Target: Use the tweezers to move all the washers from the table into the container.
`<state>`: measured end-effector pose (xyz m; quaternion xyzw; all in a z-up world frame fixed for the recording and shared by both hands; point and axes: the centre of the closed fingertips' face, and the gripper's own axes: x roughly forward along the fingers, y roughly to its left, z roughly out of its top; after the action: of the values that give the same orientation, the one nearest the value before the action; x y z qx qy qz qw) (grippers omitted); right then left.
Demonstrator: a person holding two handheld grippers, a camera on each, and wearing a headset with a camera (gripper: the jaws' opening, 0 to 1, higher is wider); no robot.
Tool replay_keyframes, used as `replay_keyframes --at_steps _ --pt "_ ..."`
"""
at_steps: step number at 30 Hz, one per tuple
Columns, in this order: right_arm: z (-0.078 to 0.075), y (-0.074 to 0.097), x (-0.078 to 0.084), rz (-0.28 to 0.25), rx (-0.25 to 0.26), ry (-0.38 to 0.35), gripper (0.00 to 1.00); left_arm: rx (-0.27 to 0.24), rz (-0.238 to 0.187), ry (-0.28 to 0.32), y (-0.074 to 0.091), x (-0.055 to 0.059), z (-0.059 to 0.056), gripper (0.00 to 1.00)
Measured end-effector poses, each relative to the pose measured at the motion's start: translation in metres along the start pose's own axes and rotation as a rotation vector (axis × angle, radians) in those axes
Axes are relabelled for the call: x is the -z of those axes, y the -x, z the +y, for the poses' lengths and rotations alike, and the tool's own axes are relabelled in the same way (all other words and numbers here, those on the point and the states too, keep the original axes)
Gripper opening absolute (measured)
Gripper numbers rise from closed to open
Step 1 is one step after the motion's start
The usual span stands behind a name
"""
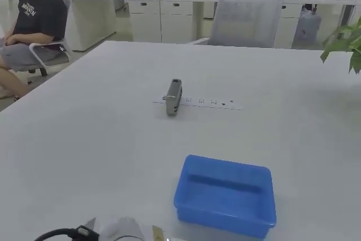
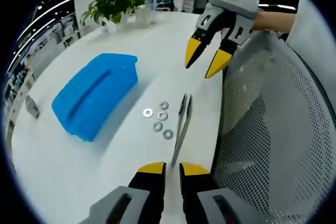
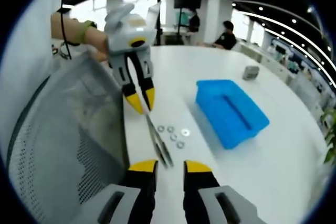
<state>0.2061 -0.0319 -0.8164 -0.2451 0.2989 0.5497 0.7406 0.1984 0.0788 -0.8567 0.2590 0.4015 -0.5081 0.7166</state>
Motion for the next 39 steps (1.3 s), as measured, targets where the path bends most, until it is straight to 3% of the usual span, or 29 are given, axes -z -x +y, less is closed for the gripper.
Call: replay_keyframes --at_steps 7,11,16,19,28,32,39 --pt "0.004 -0.006 0.001 0.029 -0.031 0.040 0.13 0.012 0.022 -0.036 -0.007 -0.002 0.000 0.04" --pt "0.006 -0.009 0.001 0.039 -0.045 0.057 0.13 -0.002 0.062 -0.098 -0.010 0.003 0.002 0.00" --pt "0.006 -0.013 0.000 0.050 -0.055 0.076 0.13 0.018 0.073 -0.174 -0.008 0.001 -0.002 0.00" --pt "0.006 -0.015 -0.001 0.051 -0.058 0.083 0.13 0.010 0.056 -0.198 -0.001 -0.004 -0.002 0.00" --pt "0.014 -0.027 -0.009 0.053 -0.088 0.114 0.14 -0.007 -0.056 -0.169 0.038 -0.034 -0.007 0.00" --pt "0.018 -0.033 -0.011 0.060 -0.106 0.142 0.14 -0.002 -0.073 -0.178 0.051 -0.044 -0.011 0.00" --pt "0.025 -0.044 -0.022 0.047 -0.154 0.196 0.10 0.018 -0.061 -0.200 0.063 -0.054 -0.019 0.00"
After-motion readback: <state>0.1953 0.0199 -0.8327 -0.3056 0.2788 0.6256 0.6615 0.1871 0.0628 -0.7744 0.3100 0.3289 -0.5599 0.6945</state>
